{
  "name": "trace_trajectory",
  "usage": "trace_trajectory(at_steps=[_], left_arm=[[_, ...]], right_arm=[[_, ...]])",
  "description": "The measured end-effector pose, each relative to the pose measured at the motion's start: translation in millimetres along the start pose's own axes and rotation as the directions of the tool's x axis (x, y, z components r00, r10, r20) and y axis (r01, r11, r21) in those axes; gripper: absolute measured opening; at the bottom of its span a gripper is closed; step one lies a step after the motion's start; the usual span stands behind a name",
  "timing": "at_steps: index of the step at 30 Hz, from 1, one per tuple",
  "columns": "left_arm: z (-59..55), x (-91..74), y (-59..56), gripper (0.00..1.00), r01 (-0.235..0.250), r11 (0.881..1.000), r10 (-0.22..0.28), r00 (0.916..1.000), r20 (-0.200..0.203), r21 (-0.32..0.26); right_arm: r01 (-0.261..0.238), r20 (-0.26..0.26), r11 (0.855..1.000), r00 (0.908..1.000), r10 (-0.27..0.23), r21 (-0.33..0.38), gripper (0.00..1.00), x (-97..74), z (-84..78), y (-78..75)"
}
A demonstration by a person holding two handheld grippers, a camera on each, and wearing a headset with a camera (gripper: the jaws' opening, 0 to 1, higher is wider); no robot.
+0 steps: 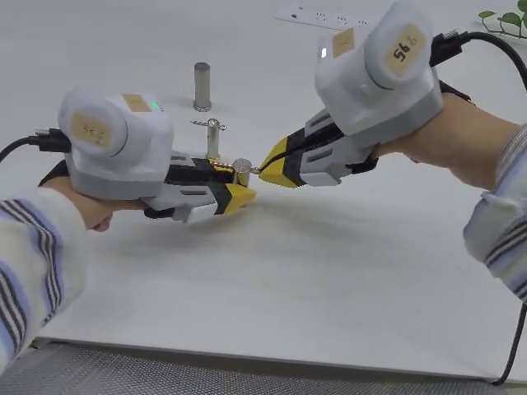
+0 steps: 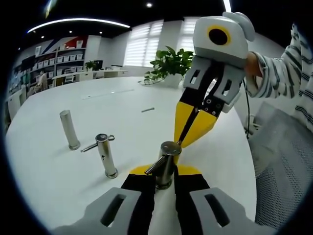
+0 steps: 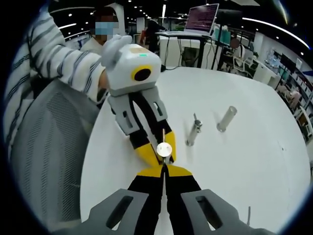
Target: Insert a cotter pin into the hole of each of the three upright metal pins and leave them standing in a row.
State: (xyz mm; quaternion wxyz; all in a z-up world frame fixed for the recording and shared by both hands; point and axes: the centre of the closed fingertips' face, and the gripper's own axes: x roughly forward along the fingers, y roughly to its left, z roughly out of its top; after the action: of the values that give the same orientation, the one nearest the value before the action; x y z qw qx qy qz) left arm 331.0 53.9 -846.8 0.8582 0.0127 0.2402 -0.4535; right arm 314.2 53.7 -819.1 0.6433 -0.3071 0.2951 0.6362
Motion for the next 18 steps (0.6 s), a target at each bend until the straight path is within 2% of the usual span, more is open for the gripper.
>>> trace_trajectory(at_steps=[11, 18], left_arm=[[0.3, -0.2, 0.1, 0.13, -0.002, 1.000, 0.002, 1.0000, 0.006, -0.013], [0.3, 0.1, 0.6, 0.13, 0.000, 1.000, 0.000, 1.0000, 0.003, -0.017]], right_arm=[[0.001, 0.005, 1.000, 1.0000, -0.001, 0.000, 0.05, 0.4, -1.2, -2.4], [0.024, 0.021, 1.000, 0.9995, -0.024, 0.012, 0.13, -1.4, -2.9, -7.3]])
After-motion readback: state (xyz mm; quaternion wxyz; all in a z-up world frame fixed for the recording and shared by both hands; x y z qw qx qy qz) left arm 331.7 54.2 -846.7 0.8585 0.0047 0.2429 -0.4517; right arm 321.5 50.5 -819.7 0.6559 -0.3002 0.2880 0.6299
